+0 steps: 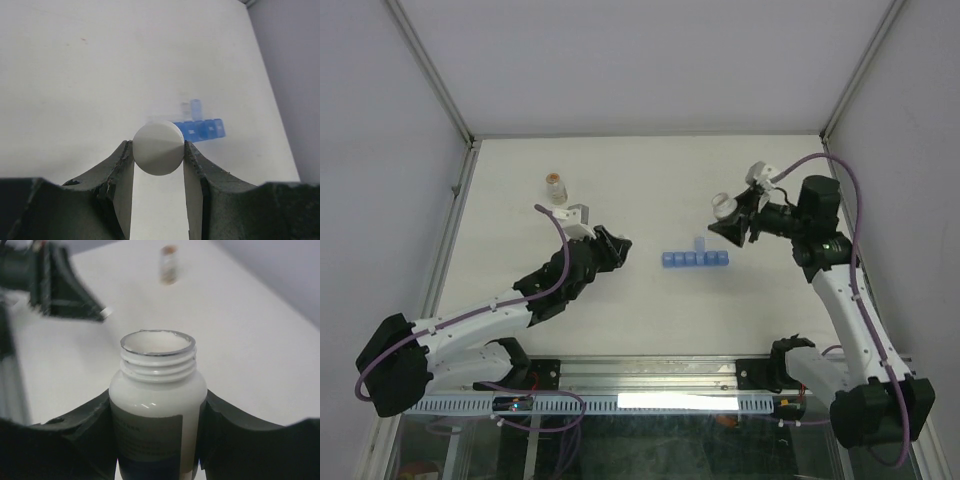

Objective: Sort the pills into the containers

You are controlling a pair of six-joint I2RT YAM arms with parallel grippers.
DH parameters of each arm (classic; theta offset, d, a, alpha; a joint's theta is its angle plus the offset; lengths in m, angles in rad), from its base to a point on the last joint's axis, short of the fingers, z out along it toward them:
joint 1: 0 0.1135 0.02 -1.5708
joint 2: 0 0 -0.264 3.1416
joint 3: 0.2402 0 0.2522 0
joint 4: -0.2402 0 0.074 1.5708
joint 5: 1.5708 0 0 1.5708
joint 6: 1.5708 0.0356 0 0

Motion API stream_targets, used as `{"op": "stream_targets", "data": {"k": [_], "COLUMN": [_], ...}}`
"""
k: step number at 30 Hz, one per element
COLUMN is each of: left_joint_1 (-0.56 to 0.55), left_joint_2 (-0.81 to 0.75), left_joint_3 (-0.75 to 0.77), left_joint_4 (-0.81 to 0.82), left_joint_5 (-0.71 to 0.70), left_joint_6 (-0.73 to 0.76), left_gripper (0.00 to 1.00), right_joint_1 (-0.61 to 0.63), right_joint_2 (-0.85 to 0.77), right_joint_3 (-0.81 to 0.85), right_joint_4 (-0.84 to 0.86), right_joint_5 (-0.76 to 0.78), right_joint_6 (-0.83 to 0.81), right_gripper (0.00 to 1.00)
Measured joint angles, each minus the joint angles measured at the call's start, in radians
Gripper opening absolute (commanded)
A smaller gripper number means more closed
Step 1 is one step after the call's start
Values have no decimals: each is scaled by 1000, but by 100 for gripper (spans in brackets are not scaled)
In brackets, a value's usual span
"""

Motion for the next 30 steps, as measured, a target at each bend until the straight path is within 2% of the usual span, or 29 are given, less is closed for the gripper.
{"op": "stream_targets", "data": {"k": [4,6,9,11,12,14,16,18,20,21,23,27,30], "left_joint_1": [63,85,105,117,124,145,174,210,244,254,269,286,286], "left_joint_2": [-50,-60,-62,-61,-61,-51,-24,17,67,85,112,127,156], "left_joint_3": [-28,-28,-32,-37,-41,-47,-47,-47,-47,-47,-47,-47,-47], "left_joint_4": [-89,-137,-180,-201,-210,-216,-213,-212,-213,-214,-214,-196,-171], "left_joint_5": [-12,-14,-14,-14,-14,-11,-3,12,24,25,30,45,47], "left_joint_6": [57,83,108,122,127,141,150,160,171,173,175,175,174], "left_gripper": [0,0,0,0,0,0,0,0,0,0,0,2,11], "right_joint_1": [-82,-107,-37,29,43,11,-79,-161,-143,-126,-133,-186,-187], "right_joint_2": [-89,-37,48,15,-25,-86,-117,-120,-82,-69,-47,54,124], "right_joint_3": [18,109,143,80,65,82,93,72,0,-42,-68,20,93], "right_joint_4": [325,413,751,812,752,658,670,812,1024,1053,898,459,147], "right_joint_5": [280,270,107,3,-22,-37,-15,-33,-103,-137,-121,-120,-114], "right_joint_6": [360,543,851,886,850,796,779,873,970,968,846,454,129], "right_gripper": [0,0,0,0,0,0,0,0,0,0,0,0,0]}}
